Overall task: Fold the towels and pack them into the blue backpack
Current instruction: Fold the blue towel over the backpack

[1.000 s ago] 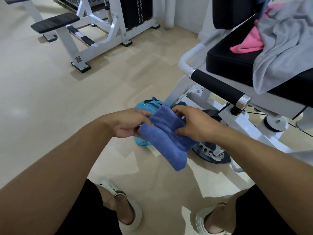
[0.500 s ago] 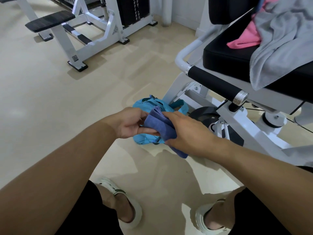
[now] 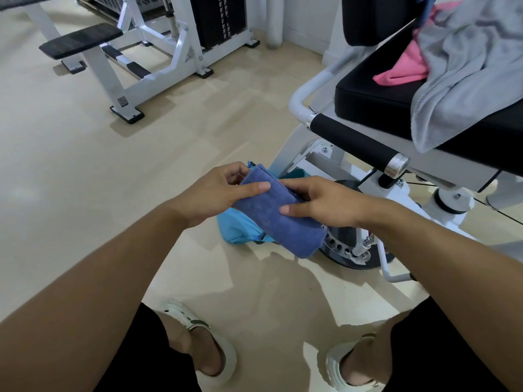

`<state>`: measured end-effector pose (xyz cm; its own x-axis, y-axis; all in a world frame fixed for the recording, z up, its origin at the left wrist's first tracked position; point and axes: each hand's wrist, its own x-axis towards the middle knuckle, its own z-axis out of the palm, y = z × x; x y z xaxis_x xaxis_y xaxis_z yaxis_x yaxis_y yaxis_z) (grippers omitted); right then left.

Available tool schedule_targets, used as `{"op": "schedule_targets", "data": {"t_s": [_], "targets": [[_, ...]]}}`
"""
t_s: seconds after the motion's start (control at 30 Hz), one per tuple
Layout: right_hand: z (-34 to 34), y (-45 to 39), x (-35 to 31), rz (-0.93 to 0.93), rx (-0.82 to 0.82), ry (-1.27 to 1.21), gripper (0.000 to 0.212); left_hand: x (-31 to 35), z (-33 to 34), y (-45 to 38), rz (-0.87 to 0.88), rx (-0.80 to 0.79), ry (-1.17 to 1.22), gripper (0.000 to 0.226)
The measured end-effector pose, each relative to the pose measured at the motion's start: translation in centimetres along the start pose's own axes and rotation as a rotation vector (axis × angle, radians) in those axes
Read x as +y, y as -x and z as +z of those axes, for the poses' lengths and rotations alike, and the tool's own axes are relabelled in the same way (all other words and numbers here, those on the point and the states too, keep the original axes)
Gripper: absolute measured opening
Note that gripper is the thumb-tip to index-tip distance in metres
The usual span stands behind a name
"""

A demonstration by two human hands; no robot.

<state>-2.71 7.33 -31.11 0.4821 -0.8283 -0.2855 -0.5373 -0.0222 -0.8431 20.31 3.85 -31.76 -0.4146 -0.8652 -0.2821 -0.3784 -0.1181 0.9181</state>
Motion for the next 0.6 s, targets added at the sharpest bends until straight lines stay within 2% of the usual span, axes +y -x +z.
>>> {"op": "schedule_targets", "data": {"t_s": [0.13, 0.3, 0.47, 0.6], "targets": [[0.6, 0.0, 0.4, 0.0, -0.037, 0.003, 0.049, 0.0, -0.3, 0.0, -0.005, -0.038, -0.009, 0.022], [0.5, -0.5, 1.3, 0.011, -0.013, -0.002, 0.042, -0.1, -0.5, -0.2, -0.078, -0.043, 0.014, 0.034], [1.1, -1.3, 1.7, 0.08, 0.028, 0.231, 0.036, -1.5, 0.2, -1.5, -0.137, 0.042, -0.204, 0.043], [1.7, -2.4, 2.9, 0.197, 0.053, 0.495, 0.033, -2.5, 0.2, -3.3, -0.149, 0.184, -0.374, 0.027]]}}
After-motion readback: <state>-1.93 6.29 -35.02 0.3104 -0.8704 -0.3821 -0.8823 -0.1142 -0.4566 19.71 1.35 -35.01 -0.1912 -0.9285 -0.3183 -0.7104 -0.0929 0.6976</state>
